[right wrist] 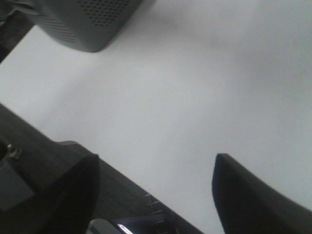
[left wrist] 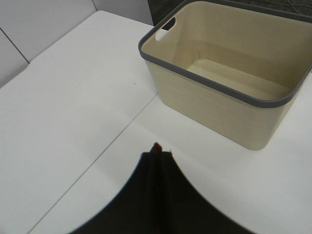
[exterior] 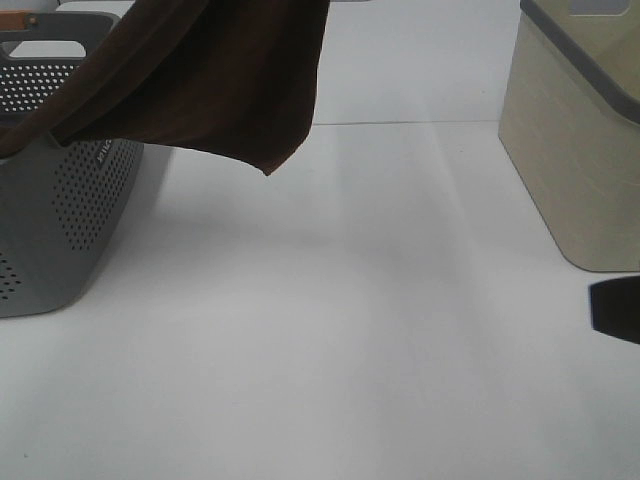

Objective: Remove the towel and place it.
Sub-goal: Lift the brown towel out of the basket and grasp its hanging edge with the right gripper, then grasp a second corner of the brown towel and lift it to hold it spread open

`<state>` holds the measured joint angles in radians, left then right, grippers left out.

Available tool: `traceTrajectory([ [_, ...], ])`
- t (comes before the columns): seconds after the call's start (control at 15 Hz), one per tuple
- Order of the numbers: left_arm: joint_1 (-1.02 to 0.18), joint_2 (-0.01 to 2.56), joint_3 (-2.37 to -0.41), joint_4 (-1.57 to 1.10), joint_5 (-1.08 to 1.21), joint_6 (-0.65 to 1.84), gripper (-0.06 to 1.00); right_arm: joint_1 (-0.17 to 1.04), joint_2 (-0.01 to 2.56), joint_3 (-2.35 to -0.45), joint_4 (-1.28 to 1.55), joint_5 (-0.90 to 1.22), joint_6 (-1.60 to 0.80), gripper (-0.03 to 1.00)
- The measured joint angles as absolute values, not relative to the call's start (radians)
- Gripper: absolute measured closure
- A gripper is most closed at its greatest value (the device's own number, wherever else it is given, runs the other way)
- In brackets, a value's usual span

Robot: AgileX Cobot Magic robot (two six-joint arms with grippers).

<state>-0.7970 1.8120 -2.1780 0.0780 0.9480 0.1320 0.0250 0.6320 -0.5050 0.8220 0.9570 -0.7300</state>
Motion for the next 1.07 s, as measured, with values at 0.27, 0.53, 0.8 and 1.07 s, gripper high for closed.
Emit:
traceTrajectory([
  [0.27, -0.797, 1.822, -2.176, 0.006, 0.915, 0.132, 0.94, 0.026, 0.999, -0.505, 1.239, 0.953, -1.302, 0.35],
  [0.53, -0.797, 1.822, -2.176, -0.048, 0.835, 0.132, 0.94, 0.026, 1.194, -0.505, 1.587, 0.945, -1.726, 0.35],
  [0.8, -0.797, 1.822, -2.176, -0.102, 0.749, 0.132, 0.94, 0.178, 1.32, -0.538, 1.726, 0.819, -1.967, 0.3],
  [1.07, -0.797, 1.822, -2.176, -0.12, 0.737, 0.132, 0.94, 0.289, 1.468, -0.684, 1.73, 0.577, -1.999, 0.3],
])
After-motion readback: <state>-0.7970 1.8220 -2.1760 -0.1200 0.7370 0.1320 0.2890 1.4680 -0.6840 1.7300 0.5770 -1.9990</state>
